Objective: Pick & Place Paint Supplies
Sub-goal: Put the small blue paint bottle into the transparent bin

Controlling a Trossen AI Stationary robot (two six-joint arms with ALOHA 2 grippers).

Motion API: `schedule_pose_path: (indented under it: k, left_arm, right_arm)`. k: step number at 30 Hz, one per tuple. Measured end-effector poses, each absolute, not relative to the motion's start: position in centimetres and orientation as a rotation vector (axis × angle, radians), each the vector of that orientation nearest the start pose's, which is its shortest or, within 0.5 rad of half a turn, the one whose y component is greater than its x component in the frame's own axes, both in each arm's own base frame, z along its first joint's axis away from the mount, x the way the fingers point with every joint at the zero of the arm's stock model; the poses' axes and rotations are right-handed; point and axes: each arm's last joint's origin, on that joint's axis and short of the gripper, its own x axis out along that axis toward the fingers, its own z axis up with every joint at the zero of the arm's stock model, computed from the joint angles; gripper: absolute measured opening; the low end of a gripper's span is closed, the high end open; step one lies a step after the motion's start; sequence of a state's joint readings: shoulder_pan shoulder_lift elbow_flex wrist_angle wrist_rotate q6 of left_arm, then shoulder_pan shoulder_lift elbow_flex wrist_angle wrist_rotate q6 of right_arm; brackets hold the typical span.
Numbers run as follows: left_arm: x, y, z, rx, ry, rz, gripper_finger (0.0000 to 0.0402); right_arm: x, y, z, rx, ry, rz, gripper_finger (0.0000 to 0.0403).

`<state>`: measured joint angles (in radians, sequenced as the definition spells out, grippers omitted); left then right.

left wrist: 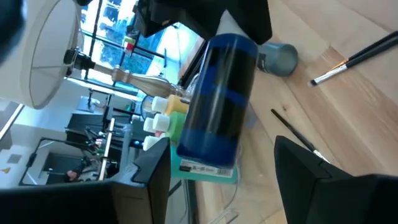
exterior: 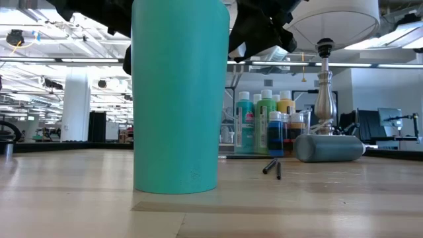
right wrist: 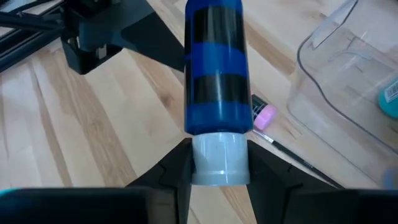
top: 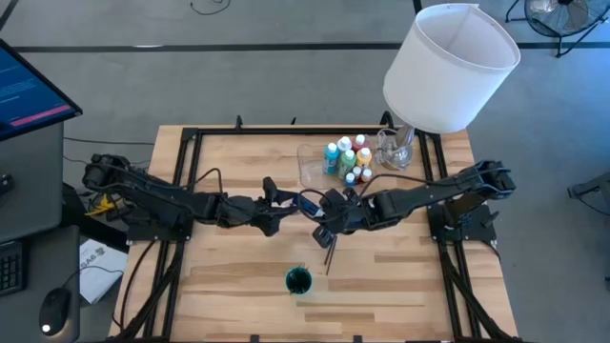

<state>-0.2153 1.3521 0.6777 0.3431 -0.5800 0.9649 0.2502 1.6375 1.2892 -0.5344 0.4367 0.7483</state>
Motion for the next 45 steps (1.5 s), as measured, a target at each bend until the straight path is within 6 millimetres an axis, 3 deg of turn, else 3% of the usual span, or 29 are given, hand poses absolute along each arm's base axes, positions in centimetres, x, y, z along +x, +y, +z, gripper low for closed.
schedule_pose_path:
  k: [5, 14, 17, 29, 37, 45]
  left_arm:
    - [28.2, -4.5, 22.1, 1.082, 0.48, 0.185, 0.0181]
    - [31.9, -4.8, 20.3, 1.13, 0.555, 0.185, 0.0181]
    - [32.3, -4.8, 19.8, 1.137, 0.573, 0.192, 0.0179]
    - [32.2, -4.8, 20.2, 1.048, 0.545, 0.23, 0.013]
    - [32.0, -4.9, 20.0, 0.882, 0.539, 0.316, 0.0042]
    - [31.8, -5.5, 19.9, 0.748, 0.513, 0.344, 0.0039]
  right_arm:
    - [34.1, 6.9, 26.6, 0.408, 0.715, -0.484, 0.0112]
    - [34.3, 6.4, 26.6, 0.416, 0.724, -0.479, 0.0112]
    - [34.2, 6.4, 26.6, 0.411, 0.729, -0.476, 0.0112]
    - [34.2, 6.3, 26.6, 0.407, 0.731, -0.479, 0.0112]
    - [34.3, 6.2, 26.7, 0.365, 0.717, -0.479, 0.012]
    - [34.3, 7.0, 27.0, 0.18, 0.677, -0.493, 0.0163]
